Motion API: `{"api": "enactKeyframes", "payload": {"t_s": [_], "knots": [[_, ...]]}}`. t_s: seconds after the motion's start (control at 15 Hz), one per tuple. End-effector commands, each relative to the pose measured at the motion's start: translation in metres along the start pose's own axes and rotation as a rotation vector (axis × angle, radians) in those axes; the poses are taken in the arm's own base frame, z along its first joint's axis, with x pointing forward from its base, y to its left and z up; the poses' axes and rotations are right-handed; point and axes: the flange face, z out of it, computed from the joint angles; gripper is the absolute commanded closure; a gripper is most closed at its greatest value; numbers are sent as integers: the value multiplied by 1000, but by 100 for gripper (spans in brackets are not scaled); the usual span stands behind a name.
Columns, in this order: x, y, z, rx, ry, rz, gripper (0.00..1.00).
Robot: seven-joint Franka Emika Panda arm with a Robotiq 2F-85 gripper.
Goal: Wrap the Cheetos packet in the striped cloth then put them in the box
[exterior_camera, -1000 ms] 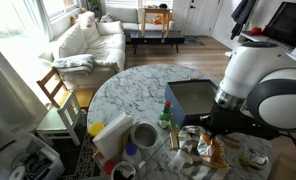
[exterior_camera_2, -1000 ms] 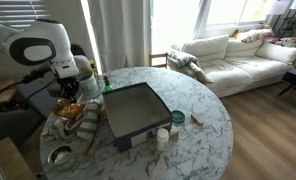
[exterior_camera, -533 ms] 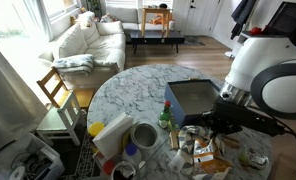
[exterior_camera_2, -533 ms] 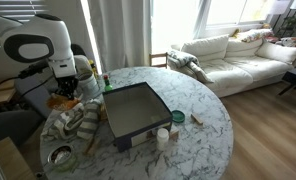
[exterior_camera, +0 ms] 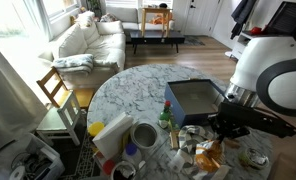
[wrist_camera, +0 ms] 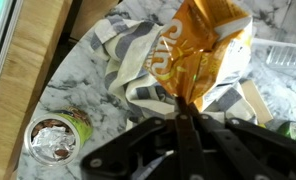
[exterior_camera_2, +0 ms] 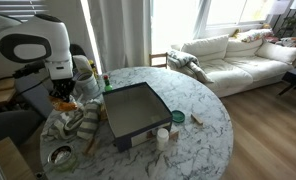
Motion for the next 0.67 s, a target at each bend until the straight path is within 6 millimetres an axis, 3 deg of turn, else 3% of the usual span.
{"api": "enactKeyframes", "payload": {"t_s": [0.0, 0.47, 0.6], "knots": [[1, 20, 12, -52, -5, 9, 100], [12, 22, 29, 55, 151, 45, 100], [19, 9, 28, 92, 175, 61, 100]]}}
